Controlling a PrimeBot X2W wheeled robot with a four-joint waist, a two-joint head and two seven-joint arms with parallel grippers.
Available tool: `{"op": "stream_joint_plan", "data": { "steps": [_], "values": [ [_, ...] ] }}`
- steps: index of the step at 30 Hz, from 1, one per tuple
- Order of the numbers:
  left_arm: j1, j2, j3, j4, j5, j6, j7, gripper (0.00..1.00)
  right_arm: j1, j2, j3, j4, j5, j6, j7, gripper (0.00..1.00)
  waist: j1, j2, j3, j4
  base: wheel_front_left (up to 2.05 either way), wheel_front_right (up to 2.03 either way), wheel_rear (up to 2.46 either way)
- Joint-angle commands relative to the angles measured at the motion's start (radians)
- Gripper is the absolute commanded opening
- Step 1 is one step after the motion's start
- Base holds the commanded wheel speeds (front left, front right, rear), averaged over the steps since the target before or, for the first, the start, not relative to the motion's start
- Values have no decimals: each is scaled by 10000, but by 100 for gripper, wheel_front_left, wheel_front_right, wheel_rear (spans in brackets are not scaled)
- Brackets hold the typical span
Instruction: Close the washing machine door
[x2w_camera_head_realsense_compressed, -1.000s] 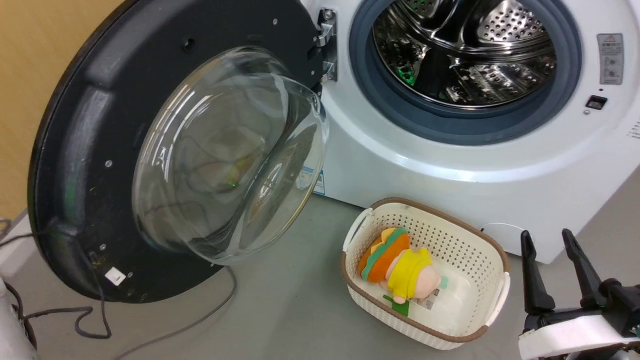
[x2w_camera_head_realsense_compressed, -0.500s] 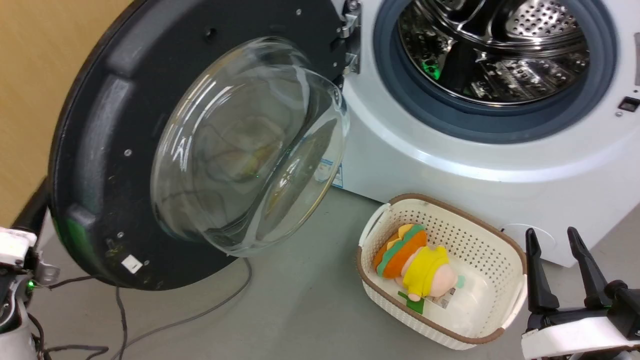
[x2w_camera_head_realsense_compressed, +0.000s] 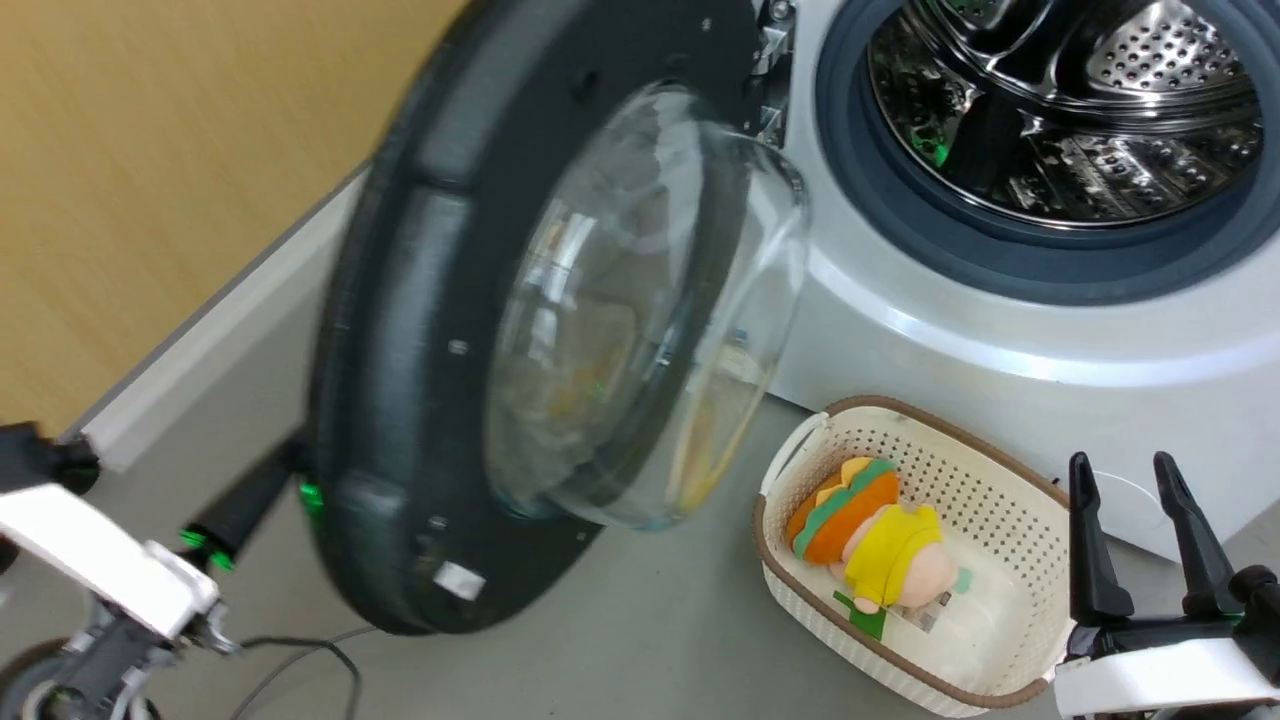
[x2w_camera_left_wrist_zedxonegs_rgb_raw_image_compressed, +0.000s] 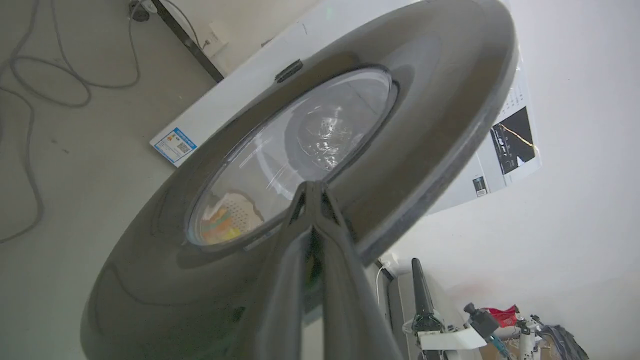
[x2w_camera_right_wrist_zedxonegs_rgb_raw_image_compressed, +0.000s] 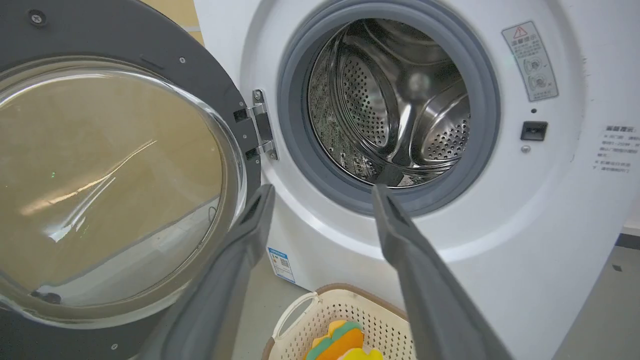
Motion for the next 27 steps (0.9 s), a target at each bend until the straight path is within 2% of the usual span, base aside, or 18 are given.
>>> {"op": "stream_joint_plan", "data": {
  "steps": [1, 5, 12, 19, 27],
  "values": [
    [236, -33, -250, -342, -297, -95, 179, 0, 63, 44, -41, 1, 50, 8, -106, 100, 0, 0, 7, 71, 0, 0, 0],
    [572, -108, -1216, -1270, -644, -129, 290, 0, -17, 45, -73, 19, 56, 8, -172, 100, 0, 0, 43, 136, 0, 0, 0],
    [644, -191, -2926, -2162, -480, -130, -289, 0, -201, 45, -79, 51, -2, 8, -172, 100, 0, 0, 27, -404, 0, 0, 0],
    [341, -185, -4465, -2367, -419, -130, -1236, 0, -341, 45, -39, 89, -75, 8, -172, 100, 0, 0, 124, -1367, 0, 0, 0],
    [-301, -504, -5912, -1591, -549, -130, -2929, 0, -555, 45, 39, 127, -89, 8, -172, 100, 0, 0, 279, -2676, 0, 0, 0]
  ]
}}
